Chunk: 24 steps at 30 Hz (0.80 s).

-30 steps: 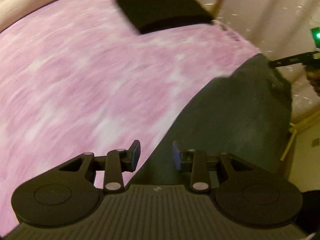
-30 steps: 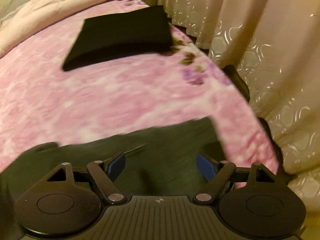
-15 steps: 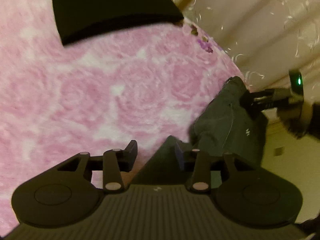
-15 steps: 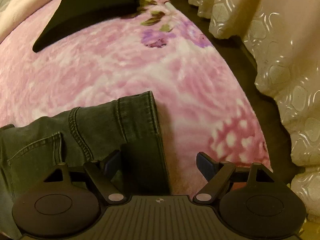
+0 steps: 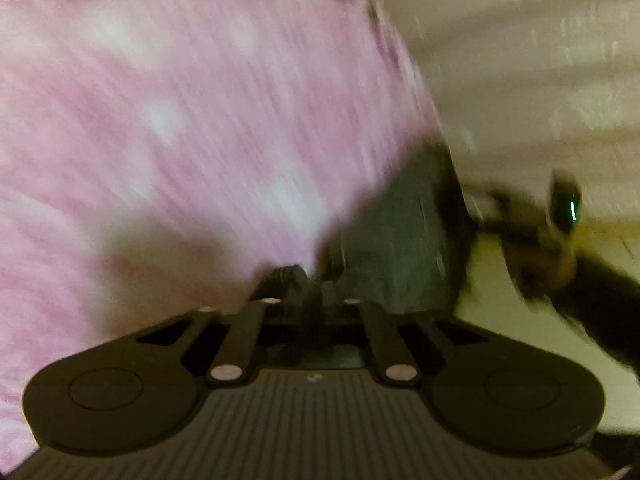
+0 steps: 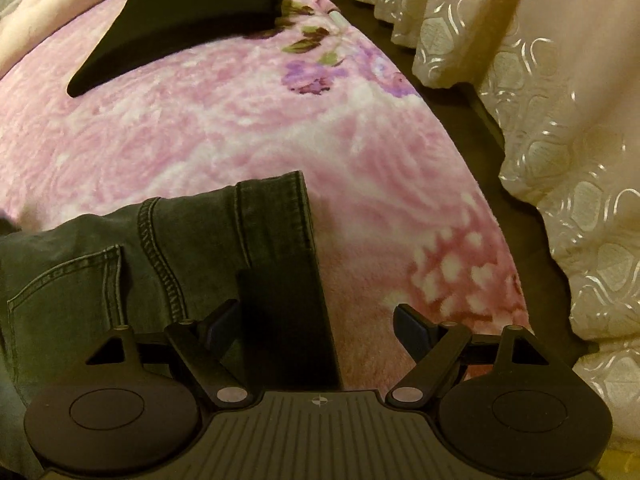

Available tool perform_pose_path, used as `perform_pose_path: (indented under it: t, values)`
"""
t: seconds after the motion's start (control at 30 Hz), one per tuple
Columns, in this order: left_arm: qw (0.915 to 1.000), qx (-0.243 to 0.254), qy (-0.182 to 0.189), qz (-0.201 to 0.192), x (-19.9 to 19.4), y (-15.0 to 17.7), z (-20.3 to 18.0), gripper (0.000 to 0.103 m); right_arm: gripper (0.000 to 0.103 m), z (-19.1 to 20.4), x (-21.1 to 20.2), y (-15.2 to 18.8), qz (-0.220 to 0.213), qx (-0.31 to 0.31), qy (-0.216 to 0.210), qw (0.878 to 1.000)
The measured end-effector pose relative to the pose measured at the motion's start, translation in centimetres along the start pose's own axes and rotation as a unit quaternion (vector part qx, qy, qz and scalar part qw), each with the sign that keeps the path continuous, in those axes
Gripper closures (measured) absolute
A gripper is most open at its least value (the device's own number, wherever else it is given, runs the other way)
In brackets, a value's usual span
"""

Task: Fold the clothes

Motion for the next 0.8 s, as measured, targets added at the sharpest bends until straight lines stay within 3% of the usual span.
perform_pose_path:
  t: [0.07,0.17,0.3,0.37,0.4,0.5,0.53,0.6,0.67,0.73,0.8]
  values:
    - [0.995,-0.026,-0.063,-0.073,-2.5,0.6,1.4,0.103,0.022,0.1,0.1,0.1,0.001,0.005,0.004,1.0]
    - [0.992,-0.061,-0.088,-0.067,-3.0,1.4,3.7,0.103,0.022,0.9,-0.4,-0.2,-0.01,0.008,0.003,1.0]
    - [0.9954,-0.056,-0.046,-0.062,-3.0,1.1,3.1,0.1,0.022,3.8,-2.7,-1.5,-0.052,-0.014,-0.01,0.999]
    - [0.9976,-0.05,-0.013,-0.046,-2.2,0.7,2.6,0.082,0.022,5.2,-3.9,-2.1,-0.073,-0.025,-0.016,0.997]
    - [0.9985,-0.041,-0.006,-0.035,-1.7,0.8,2.3,0.079,0.022,6.0,-4.5,-2.4,-0.083,-0.03,-0.02,0.996]
    - [0.9999,-0.009,0.007,-0.002,-0.1,1.2,1.3,0.078,0.022,8.1,-6.2,-3.4,-0.114,-0.047,-0.03,0.992]
    - [0.9999,0.003,-0.01,0.008,0.5,1.7,1.3,0.078,0.022,9.0,-6.6,-3.8,-0.122,-0.055,-0.04,0.99]
    - [0.9977,0.028,-0.055,0.028,1.6,3.0,1.2,0.078,0.022,12.3,-5.6,-4.5,-0.106,-0.106,-0.114,0.982]
    - [0.9963,0.03,-0.078,0.021,1.3,4.3,1.6,0.076,0.022,15.0,-3.4,-4.6,-0.065,-0.161,-0.153,0.973]
    - [0.9956,0.022,-0.091,0.001,-0.1,5.2,1.7,0.076,0.022,16.2,-0.9,-3.6,-0.032,-0.213,-0.127,0.968]
    - [0.9945,0.037,-0.097,-0.019,-2.1,6.3,0.9,0.078,0.025,15.6,0.1,-2.6,-0.05,-0.249,-0.092,0.963]
Point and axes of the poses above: each gripper's, at about its wrist camera, not at the fingertips, and x roughly the way its jaws point, z to its left, y to its underside, the point moved 1 cm from there along x, roughly the way its jaws point, and after that the axes turned 9 degrees about y, right-handed, at the moved point
